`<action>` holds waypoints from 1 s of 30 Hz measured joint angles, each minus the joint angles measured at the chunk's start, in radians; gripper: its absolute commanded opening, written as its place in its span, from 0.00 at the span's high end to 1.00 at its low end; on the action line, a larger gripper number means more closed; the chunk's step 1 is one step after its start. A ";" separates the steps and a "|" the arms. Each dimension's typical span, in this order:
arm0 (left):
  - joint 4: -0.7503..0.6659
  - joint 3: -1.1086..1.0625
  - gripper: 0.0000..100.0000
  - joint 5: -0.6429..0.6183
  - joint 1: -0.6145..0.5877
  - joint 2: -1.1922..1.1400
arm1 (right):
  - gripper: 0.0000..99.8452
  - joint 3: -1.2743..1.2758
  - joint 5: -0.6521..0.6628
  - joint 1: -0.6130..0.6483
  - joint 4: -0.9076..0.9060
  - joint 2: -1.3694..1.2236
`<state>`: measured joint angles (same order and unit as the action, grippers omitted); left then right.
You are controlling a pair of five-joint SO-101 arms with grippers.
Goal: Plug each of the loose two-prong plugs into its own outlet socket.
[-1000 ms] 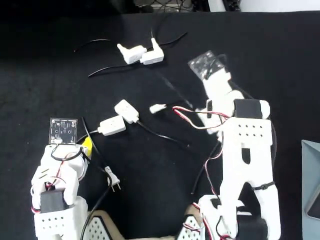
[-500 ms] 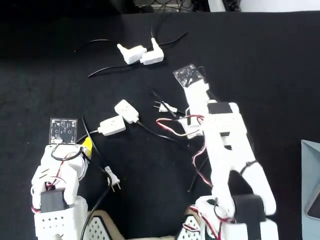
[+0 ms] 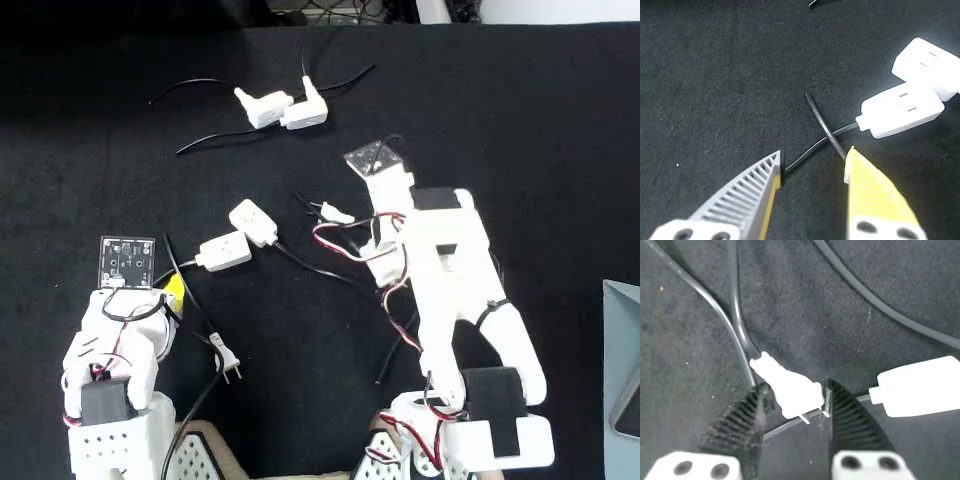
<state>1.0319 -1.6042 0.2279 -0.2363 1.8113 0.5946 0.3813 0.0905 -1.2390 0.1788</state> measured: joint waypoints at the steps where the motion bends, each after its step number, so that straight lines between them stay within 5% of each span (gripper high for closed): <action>1: 0.000 0.000 0.79 0.000 0.000 0.000 | 0.86 -0.003 0.000 0.009 -0.006 0.000; 6: 0.000 0.000 0.79 0.000 0.000 0.000 | 0.78 0.006 0.000 0.061 -0.014 0.000; 17: 0.000 0.000 0.79 0.000 0.000 0.000 | 0.81 0.015 0.009 0.087 -0.014 0.000; 30: 0.000 0.000 0.79 0.000 0.000 0.000 | 0.81 0.015 0.279 0.087 0.002 -0.038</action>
<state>1.0319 -1.6042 0.2279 -0.2363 1.8113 0.6099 0.6605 0.1780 -1.2375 0.1404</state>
